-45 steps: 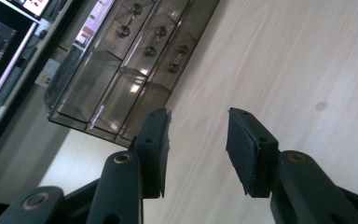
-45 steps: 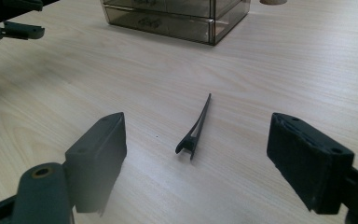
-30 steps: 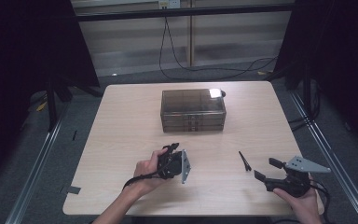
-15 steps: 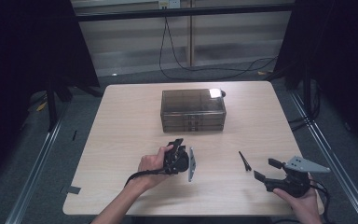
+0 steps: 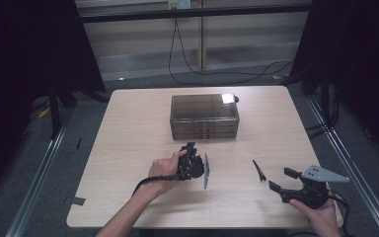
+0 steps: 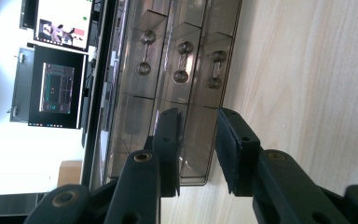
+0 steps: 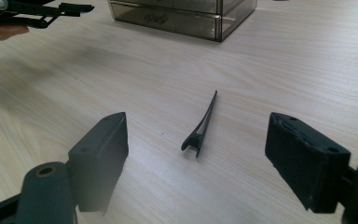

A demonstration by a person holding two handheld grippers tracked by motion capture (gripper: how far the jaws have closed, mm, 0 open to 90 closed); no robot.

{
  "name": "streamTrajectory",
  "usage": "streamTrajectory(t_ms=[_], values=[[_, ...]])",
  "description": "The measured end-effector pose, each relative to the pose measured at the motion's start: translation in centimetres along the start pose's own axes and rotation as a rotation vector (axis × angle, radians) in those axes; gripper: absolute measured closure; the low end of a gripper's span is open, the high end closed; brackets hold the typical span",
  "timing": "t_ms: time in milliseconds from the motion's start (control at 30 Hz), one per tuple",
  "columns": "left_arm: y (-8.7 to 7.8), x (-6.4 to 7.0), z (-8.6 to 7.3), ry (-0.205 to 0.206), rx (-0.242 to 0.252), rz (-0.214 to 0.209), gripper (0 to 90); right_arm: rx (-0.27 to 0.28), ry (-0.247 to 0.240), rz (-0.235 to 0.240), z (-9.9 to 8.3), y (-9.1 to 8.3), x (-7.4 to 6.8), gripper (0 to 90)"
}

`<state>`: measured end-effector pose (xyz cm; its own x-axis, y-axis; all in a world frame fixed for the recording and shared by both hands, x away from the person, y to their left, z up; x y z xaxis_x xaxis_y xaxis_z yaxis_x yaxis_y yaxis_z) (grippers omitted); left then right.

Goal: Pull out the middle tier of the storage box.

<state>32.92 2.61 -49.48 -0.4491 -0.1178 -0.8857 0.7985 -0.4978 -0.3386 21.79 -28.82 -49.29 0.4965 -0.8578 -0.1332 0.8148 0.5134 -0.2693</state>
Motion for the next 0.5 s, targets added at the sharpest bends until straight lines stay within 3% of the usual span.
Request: streamTrajectory(t_ms=[33, 133, 200, 233, 267, 367, 500], values=[[0.1, 0.0, 0.1, 0.013, -0.006, 0.003, 70.7, 0.000, 0.001, -0.002, 0.0, 0.0, 0.0, 21.4], [0.4, 0.2, 0.2, -0.004, -0.007, 0.005, 71.2, 0.000, 0.003, 0.002, 0.0, 0.0, 0.0, 21.3], [0.5, 0.1, 0.4, 0.015, -0.005, 0.010, 71.2, 0.000, 0.002, 0.002, 0.0, 0.0, 0.0, 21.3], [0.7, 0.2, 0.4, 0.003, -0.007, 0.009, 71.2, 0.000, 0.002, 0.002, 0.0, 0.1, 0.0, 21.3], [0.7, 0.0, 0.5, 0.023, -0.011, 0.012, 71.3, -0.001, 0.002, 0.002, 0.0, 0.0, 0.0, 21.3], [1.1, 0.3, 0.5, 0.002, -0.015, 0.009, 71.4, -0.002, 0.006, 0.000, 0.0, 0.0, 0.0, 21.2], [1.5, 0.1, 0.6, 0.020, -0.021, 0.028, 71.9, -0.003, 0.009, -0.001, 0.0, 0.0, 0.0, 20.5]])
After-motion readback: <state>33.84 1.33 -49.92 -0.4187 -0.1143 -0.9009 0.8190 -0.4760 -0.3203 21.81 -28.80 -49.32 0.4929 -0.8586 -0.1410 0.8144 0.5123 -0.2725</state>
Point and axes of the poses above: each handheld gripper's, and its own axes: y roughly forward along the jaws, z roughly out of its top, x roughly to its right, the point moved 3 cm from there along y, roughly forward along the jaws, and after that the axes turned 13 degrees about x, right-handed, at the moved point
